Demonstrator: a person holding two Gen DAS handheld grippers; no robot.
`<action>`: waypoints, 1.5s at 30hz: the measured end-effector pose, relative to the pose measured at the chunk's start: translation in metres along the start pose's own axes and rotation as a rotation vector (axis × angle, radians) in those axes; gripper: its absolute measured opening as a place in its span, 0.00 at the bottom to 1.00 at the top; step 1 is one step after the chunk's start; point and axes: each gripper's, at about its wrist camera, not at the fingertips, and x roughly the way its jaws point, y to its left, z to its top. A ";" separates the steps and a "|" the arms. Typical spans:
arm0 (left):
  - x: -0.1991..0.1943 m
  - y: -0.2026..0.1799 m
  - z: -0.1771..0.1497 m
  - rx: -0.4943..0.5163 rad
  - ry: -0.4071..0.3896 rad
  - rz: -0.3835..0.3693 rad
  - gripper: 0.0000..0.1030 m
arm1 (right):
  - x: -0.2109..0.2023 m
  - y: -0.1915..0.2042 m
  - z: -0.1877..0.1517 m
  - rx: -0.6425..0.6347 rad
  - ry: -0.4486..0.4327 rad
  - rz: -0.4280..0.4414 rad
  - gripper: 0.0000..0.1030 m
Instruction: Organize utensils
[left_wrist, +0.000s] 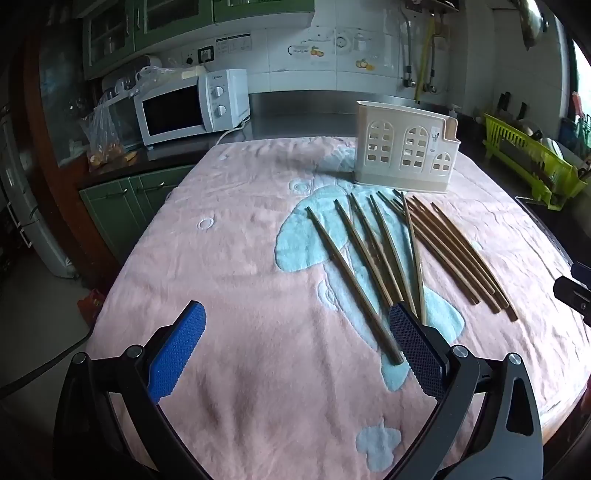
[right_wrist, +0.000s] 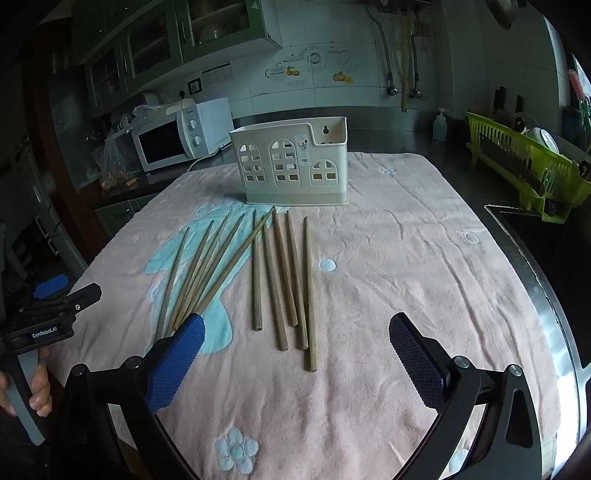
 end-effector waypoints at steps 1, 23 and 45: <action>0.000 -0.001 0.001 0.000 -0.002 0.001 0.95 | 0.000 0.000 0.002 0.001 0.000 0.000 0.94; -0.007 -0.005 0.014 -0.007 -0.078 0.004 0.95 | -0.001 -0.001 0.014 -0.010 -0.050 0.008 0.94; 0.005 -0.010 0.026 -0.029 -0.107 -0.002 0.95 | 0.008 0.000 0.019 -0.001 -0.091 0.013 0.94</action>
